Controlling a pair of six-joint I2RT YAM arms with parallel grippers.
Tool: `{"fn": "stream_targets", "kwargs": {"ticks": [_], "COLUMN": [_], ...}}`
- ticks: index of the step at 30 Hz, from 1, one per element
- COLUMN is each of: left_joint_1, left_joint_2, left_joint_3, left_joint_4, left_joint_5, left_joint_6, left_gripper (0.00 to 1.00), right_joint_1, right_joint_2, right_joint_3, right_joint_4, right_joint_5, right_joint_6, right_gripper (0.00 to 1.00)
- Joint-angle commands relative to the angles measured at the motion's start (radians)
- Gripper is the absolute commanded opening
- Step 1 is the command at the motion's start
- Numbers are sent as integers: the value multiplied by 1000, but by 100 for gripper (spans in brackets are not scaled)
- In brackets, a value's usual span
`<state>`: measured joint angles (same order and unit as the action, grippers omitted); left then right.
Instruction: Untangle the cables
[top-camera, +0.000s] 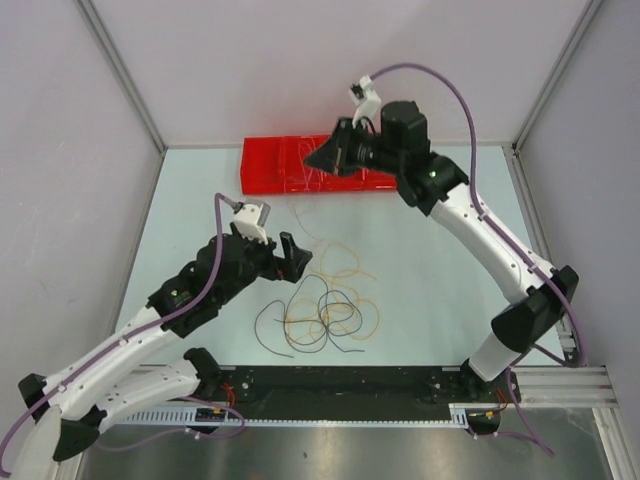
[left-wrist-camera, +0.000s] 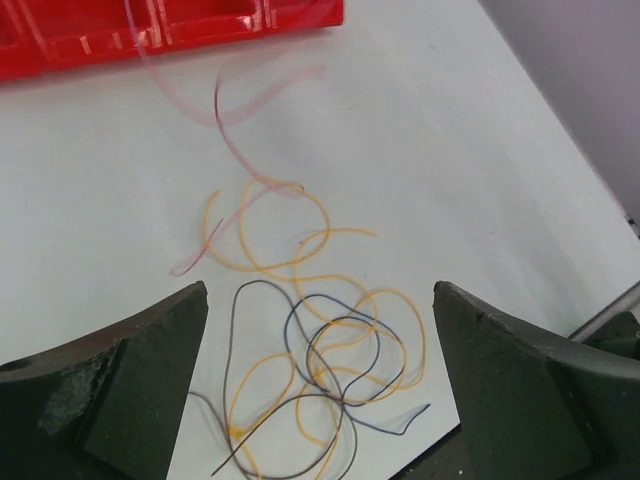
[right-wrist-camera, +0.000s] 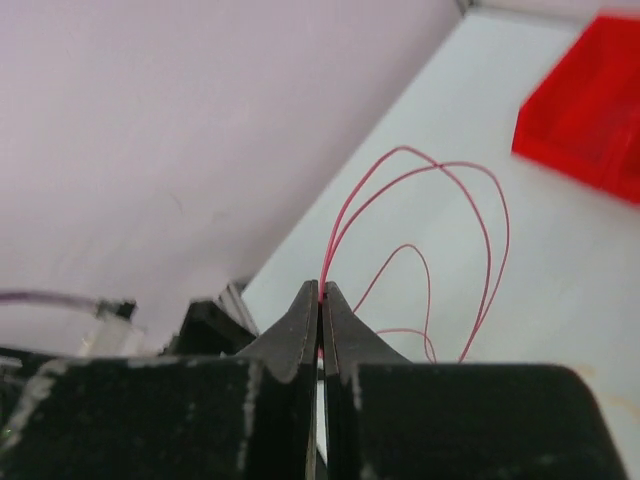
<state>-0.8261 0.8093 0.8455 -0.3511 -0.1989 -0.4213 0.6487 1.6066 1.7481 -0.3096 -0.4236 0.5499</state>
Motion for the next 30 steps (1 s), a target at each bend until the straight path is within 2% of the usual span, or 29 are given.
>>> {"fn": "stream_targets", "kwargs": {"ticks": [1, 5, 6, 10, 15, 24, 30], "left_joint_1": [4, 2, 2, 2, 2, 4, 4], "left_joint_2": [-65, -140, -157, -220, -242, -164, -160], "left_joint_3": [61, 61, 58, 6, -6, 12, 9], "left_joint_4": [-190, -297, -317, -364, -355, -364, -362], "left_joint_5": [-140, -235, -255, -333, -326, -356, -358], "left_joint_6": [-25, -20, -17, 6, 1, 19, 19], "left_gripper": [100, 100, 100, 100, 100, 100, 100], "right_joint_1": [-23, -66, -81, -121, -164, -178, -198], "right_joint_2": [107, 232, 255, 361, 351, 335, 361], "right_joint_3": [282, 565, 682, 850, 847, 855, 832], "right_joint_4": [-97, -149, -148, -67, 128, 302, 378], "right_joint_5": [37, 28, 19, -38, -26, 31, 141], "right_joint_6": [-77, -62, -42, 42, 91, -42, -180], "right_gripper": [0, 0, 0, 0, 0, 0, 0]}}
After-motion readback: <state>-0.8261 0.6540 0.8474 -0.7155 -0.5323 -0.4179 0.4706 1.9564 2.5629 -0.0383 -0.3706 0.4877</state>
